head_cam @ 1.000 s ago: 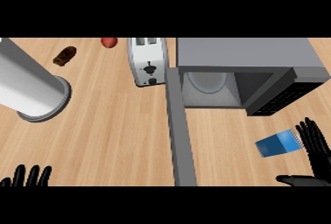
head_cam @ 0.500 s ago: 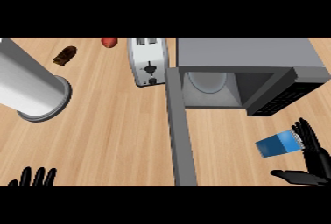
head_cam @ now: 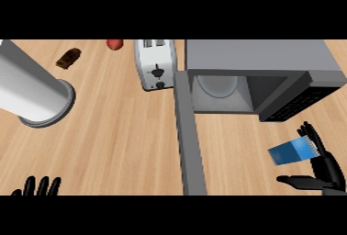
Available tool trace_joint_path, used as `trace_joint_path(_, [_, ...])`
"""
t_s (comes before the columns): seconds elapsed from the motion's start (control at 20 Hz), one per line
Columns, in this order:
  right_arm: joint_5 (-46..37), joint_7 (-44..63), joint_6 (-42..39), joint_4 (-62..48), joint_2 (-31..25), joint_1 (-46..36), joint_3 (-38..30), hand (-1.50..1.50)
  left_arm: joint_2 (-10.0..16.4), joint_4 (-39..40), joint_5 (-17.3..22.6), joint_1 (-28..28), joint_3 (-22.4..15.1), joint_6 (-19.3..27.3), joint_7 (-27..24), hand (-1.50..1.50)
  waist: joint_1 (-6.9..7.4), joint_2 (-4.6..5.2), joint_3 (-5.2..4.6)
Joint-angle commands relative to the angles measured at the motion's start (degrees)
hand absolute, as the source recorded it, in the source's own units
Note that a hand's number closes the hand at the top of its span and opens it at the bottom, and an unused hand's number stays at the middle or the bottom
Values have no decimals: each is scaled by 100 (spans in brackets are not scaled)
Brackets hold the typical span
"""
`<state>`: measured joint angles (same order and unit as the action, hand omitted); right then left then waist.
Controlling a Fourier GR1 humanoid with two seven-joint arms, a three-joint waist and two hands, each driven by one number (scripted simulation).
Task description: Pick up the milk, place it into the microwave and close the microwave
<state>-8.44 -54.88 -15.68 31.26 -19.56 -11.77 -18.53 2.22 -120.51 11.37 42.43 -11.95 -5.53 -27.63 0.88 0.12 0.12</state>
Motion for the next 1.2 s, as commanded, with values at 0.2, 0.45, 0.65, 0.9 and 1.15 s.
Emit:
trace_joint_path(0.2, [134, -827, -480, -469, 166, -181, 102, -150, 79, -99, 82, 99, 78, -80, -99, -150, -1, 0, 0])
trace_joint_path(0.45, [151, -800, -367, -746, 1, -456, 108, -150, 137, -259, 31, 78, 60, 10, 160, -150, -16, 3, -1])
trace_joint_path(0.65, [232, -721, 274, -940, -17, -847, -95, 150, 154, -339, 196, 362, 74, -109, -19, -150, 22, 8, 0])
trace_joint_path(0.9, [-48, -917, 810, -957, 230, -869, 125, 150, 364, -116, 565, 389, 455, -436, -280, -150, 32, 4, -2])
trace_joint_path(1.15, [142, -825, 1376, -1113, 404, -1240, -158, 150, 182, 124, 310, 128, 236, -205, -122, -150, 32, 18, 1])
